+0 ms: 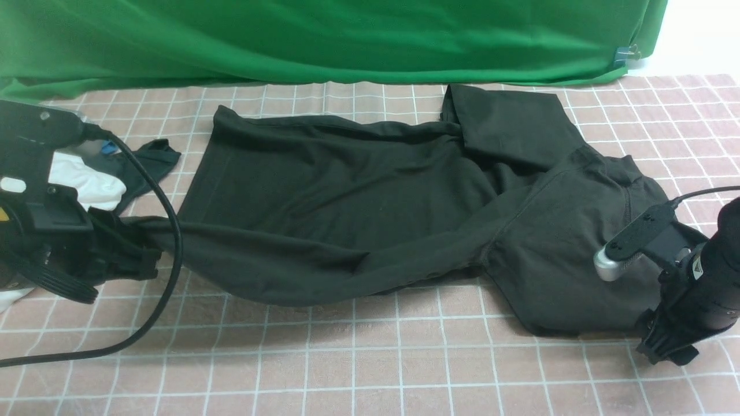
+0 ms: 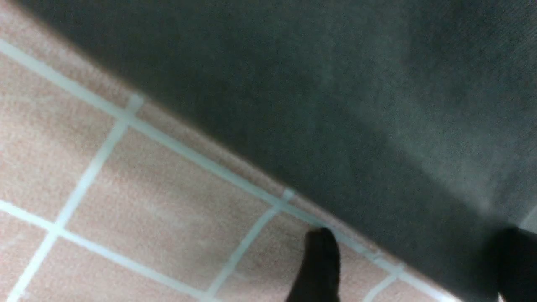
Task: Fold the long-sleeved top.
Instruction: Spread the long sleeves with your arms and place them on the tabletop, then use your right arm to clamp the cuff closest to him
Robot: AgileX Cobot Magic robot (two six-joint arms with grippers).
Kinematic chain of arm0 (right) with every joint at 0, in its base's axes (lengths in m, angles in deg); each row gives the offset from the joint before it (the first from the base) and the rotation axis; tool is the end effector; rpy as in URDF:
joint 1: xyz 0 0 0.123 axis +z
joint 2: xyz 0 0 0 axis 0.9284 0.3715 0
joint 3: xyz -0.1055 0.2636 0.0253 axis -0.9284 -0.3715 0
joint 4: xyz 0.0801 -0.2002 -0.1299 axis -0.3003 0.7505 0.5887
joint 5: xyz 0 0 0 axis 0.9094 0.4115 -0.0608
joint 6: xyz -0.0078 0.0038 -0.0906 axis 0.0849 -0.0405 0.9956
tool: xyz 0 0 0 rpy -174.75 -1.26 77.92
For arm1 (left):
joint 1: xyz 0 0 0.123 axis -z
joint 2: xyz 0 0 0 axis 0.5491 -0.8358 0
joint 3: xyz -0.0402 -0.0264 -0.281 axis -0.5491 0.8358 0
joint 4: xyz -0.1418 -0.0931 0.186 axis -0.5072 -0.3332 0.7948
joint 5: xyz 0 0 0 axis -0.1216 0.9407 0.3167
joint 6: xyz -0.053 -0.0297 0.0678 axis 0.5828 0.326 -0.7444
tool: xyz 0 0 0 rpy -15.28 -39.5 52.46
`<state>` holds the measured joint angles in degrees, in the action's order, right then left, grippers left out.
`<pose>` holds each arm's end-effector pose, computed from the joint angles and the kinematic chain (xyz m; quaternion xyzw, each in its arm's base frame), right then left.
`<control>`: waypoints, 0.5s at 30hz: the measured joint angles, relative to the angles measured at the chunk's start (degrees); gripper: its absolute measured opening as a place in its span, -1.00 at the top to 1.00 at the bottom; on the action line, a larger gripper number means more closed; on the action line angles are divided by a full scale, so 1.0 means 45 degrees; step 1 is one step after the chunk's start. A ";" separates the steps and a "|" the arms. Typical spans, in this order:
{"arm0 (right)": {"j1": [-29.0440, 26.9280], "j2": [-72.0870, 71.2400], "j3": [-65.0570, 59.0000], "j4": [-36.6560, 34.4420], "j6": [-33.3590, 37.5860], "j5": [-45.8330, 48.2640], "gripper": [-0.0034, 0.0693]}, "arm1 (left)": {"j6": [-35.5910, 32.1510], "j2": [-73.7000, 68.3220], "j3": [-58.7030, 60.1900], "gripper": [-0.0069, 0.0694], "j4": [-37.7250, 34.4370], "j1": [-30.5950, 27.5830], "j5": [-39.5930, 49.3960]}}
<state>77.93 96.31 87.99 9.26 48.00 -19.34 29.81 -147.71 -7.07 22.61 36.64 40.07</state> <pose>0.2614 0.0313 0.1535 -0.2709 0.9574 -0.0803 0.0590 0.1997 -0.0196 0.2828 0.1154 0.9250 -0.0234 0.3612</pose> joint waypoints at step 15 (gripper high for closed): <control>-0.0426 0.0324 0.0527 0.1012 -0.1303 -0.1294 -0.59 | -0.0048 0.0000 0.0000 0.72 -0.0095 0.0000 0.0058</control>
<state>76.01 97.77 90.36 13.82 42.14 -25.16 29.60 -147.71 -7.07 22.18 36.64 40.34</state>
